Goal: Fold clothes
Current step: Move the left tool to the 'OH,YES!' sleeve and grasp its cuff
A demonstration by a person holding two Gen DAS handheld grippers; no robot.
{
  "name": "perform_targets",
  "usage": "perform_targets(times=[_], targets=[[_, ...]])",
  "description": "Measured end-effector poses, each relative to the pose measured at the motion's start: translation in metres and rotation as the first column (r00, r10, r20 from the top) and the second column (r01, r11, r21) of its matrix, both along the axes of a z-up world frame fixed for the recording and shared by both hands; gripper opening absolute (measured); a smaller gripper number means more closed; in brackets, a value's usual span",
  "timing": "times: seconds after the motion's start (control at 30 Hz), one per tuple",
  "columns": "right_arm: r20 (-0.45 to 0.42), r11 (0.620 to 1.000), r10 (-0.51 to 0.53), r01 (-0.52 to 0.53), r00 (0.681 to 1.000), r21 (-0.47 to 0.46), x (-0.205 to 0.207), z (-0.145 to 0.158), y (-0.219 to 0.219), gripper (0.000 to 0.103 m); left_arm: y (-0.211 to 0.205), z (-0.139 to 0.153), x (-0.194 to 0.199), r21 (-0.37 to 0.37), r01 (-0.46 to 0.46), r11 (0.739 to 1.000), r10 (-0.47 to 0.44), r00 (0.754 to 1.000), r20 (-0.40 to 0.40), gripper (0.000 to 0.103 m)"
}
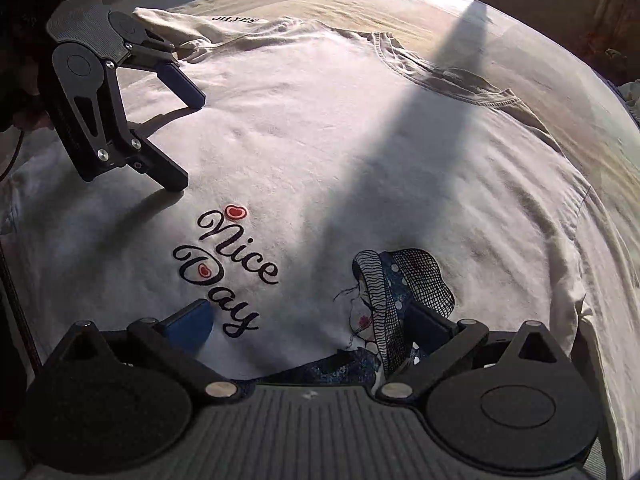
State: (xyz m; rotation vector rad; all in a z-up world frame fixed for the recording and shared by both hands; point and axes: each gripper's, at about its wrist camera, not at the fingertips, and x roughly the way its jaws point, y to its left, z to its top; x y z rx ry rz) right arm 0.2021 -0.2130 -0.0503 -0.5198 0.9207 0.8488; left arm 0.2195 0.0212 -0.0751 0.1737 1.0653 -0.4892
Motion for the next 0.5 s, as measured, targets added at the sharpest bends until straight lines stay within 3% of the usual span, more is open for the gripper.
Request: perform_targets(times=[0.13, 0.27, 0.5], targets=[[-0.022, 0.998, -0.067, 0.067, 0.998, 0.002, -0.002, -0.002, 0.000, 0.103, 0.026, 0.004, -0.015, -0.061, -0.054, 0.997, 0.052, 0.998, -0.025, 0.102], [-0.045, 0.994, -0.102, 0.100, 0.994, -0.044, 0.000, 0.000, 0.008, 0.103, 0.040, 0.012, -0.005, -0.065, -0.105, 0.992, 0.100, 0.992, -0.076, 0.102], [-0.094, 0.983, -0.142, 0.129, 0.985, -0.130, 0.008, 0.001, 0.022, 0.103, 0.098, 0.030, 0.014, 0.025, -0.236, 0.971, 0.235, 0.971, 0.042, 0.102]])
